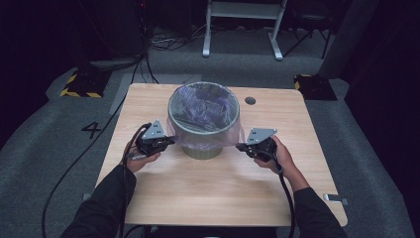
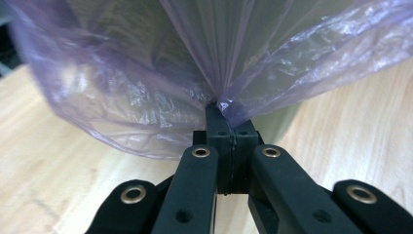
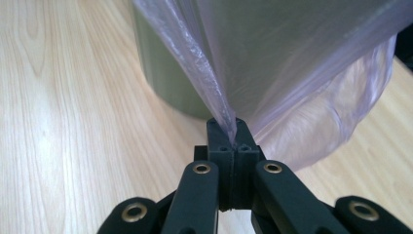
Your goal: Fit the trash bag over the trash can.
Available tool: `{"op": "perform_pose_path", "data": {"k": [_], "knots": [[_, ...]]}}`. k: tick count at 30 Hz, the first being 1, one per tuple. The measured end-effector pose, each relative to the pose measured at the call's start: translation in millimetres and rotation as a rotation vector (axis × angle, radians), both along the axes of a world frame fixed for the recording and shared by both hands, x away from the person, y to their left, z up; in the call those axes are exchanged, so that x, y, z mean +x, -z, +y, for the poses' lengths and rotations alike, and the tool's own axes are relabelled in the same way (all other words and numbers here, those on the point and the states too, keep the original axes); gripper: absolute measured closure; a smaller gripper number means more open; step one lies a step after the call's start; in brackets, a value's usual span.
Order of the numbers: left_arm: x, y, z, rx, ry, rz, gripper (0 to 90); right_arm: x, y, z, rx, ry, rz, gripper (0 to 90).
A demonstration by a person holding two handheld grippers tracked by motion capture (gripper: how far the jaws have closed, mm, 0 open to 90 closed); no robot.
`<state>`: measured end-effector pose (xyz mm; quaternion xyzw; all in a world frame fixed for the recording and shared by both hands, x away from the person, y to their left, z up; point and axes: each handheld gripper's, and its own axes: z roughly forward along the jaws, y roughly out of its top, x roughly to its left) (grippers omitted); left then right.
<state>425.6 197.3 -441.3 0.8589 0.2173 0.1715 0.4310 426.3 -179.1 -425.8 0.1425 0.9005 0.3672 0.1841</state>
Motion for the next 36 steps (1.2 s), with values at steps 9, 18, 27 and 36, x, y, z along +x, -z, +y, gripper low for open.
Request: {"op": "perform_pose_path", "data": {"k": [9, 18, 27, 36], "knots": [[-3.9, 23.0, -15.3, 0.059, 0.031, 0.051, 89.9, 8.1, 24.6, -5.7, -0.096, 0.043, 0.103, 90.0], [-18.4, 21.3, -3.4, 0.013, -0.008, 0.073, 50.1, 20.0, 33.8, -15.0, -0.070, 0.144, 0.160, 74.5], [-59.0, 20.0, 33.2, -0.066, -0.137, 0.086, 15.6, 14.3, 28.8, -51.2, 0.135, 0.165, 0.202, 44.4], [-73.5, 46.1, 38.5, 0.016, -0.183, 0.157, 16.2, -3.0, 28.8, -67.9, 0.199, 0.162, 0.190, 20.0]]}}
